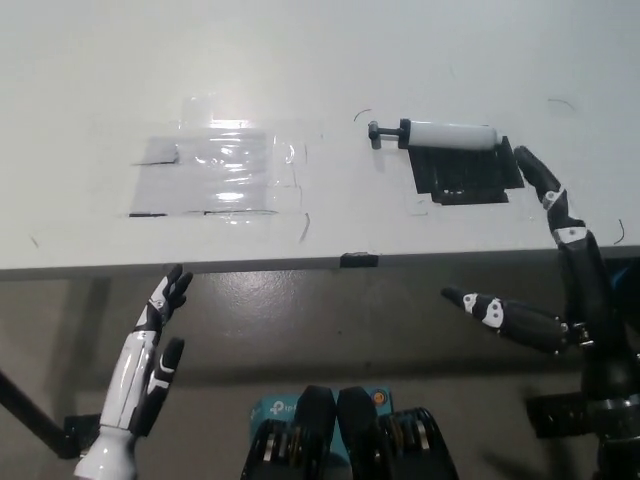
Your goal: The robot uses right hand to pick up a small white air pumper and uses its left hand to compress it, and then puts it on the desk
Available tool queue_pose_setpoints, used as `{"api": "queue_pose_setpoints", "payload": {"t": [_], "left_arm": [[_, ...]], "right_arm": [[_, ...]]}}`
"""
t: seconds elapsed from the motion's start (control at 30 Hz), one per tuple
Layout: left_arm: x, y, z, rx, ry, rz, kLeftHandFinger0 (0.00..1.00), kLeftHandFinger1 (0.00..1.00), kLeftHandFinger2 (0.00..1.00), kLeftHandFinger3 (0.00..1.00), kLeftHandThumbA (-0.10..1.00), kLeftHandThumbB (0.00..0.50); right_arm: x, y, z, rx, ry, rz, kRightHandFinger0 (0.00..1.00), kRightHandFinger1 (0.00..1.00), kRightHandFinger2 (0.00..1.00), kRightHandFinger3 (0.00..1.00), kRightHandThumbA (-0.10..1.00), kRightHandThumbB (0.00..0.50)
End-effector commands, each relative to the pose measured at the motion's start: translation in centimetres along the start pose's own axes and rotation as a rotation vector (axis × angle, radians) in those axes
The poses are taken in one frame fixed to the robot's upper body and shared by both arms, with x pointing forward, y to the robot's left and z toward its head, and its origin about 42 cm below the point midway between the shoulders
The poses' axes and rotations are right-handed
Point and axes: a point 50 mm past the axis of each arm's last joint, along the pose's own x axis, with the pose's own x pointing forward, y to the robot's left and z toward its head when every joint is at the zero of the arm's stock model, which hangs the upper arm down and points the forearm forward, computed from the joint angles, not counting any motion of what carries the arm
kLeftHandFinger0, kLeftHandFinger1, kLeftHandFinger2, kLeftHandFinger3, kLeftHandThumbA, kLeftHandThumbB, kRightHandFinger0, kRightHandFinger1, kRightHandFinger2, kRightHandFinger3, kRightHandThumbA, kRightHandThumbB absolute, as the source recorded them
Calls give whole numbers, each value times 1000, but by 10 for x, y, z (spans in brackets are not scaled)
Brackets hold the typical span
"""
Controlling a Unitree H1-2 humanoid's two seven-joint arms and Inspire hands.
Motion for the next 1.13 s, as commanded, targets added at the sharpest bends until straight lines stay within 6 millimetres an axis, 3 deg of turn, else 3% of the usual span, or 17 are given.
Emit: {"api": "queue_pose_setpoints", "payload": {"t": [0.0, 0.23, 0.33, 0.53, 1.1], "left_arm": [[3, 10, 0, -7, -15, -5, 1000, 1000, 1000, 1000, 1000, 179], [3, 12, -5, -3, -7, -12, 1000, 1000, 1000, 1000, 1000, 169], [1, 13, -9, -6, 2, -14, 1000, 1000, 1000, 1000, 1000, 172], [1, 16, -15, -27, 15, -10, 1000, 1000, 1000, 1000, 1000, 185], [13, 26, -21, -9, 23, 7, 1000, 1000, 1000, 1000, 1000, 186]], "right_arm": [[-5, 1, -13, 60, -43, -115, 1000, 1000, 1000, 1000, 1000, 192], [-24, 26, -52, 107, 84, -80, 1000, 1000, 1000, 1000, 1000, 191], [-37, 38, -67, 123, 144, -57, 1000, 1000, 1000, 1000, 1000, 228], [-58, 50, -90, 132, 236, -32, 1000, 1000, 1000, 1000, 1000, 253], [-80, 59, -102, 159, 315, -26, 1000, 1000, 1000, 1000, 1000, 234]]}}
